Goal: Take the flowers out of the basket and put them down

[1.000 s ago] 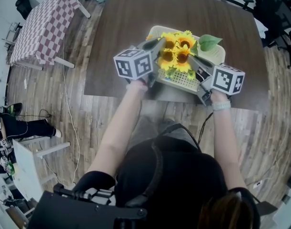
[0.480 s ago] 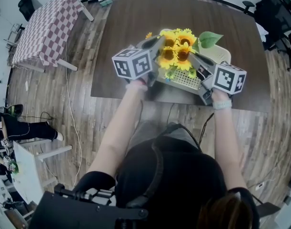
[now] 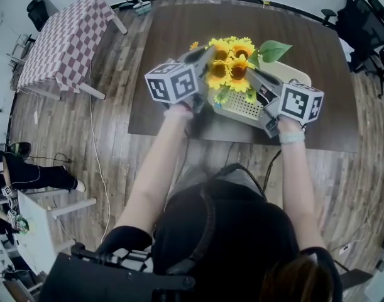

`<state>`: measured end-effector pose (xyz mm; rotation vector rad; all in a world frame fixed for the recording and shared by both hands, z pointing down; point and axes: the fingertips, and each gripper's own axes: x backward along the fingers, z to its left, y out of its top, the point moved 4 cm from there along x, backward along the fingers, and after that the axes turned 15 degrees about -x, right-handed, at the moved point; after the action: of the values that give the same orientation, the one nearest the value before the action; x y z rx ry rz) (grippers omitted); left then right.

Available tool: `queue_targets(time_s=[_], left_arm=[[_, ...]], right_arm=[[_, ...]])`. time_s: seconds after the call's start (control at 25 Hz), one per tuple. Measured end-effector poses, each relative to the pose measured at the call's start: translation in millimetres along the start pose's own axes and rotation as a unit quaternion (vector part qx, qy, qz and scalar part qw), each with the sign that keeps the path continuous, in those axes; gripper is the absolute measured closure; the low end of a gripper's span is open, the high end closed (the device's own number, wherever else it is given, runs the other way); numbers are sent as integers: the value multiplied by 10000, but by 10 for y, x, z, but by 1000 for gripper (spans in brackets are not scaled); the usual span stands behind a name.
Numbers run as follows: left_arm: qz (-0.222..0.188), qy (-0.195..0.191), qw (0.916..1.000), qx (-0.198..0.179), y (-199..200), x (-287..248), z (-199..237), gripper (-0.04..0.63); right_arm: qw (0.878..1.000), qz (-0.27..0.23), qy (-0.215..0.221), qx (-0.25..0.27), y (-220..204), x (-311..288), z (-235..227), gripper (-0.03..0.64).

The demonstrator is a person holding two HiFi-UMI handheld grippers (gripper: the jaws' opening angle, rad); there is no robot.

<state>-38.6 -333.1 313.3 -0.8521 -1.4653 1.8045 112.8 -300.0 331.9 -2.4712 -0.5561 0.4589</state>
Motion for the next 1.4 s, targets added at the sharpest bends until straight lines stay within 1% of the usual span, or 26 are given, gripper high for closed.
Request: queue_targets(time_s=[0.2, 0.36, 0.64, 0.8, 1.08, 1.4], left_arm=[[-105, 87, 9999, 38, 118, 128, 186, 592], [-156, 229, 9996, 21, 144, 256, 281, 592], [-236, 593, 9979, 62, 136, 603, 584, 592], [-261, 824, 9962, 111, 123, 831, 742, 592], [-176, 1216, 9922, 189, 35, 1285, 1071, 592], [-24, 1538, 9877, 292, -141, 1644, 1352, 594]], right_arm=[[9999, 51, 106, 42, 25, -207, 147, 612], [9993, 141, 335, 59, -10, -340, 265, 612], [9981, 419, 426, 117, -153, -701, 404, 612], [9961, 612, 627, 80, -259, -914, 532, 612], [9927, 955, 741, -2, -544, -1323, 704, 612], [9866, 1303, 975, -98, -855, -1688, 818, 612]])
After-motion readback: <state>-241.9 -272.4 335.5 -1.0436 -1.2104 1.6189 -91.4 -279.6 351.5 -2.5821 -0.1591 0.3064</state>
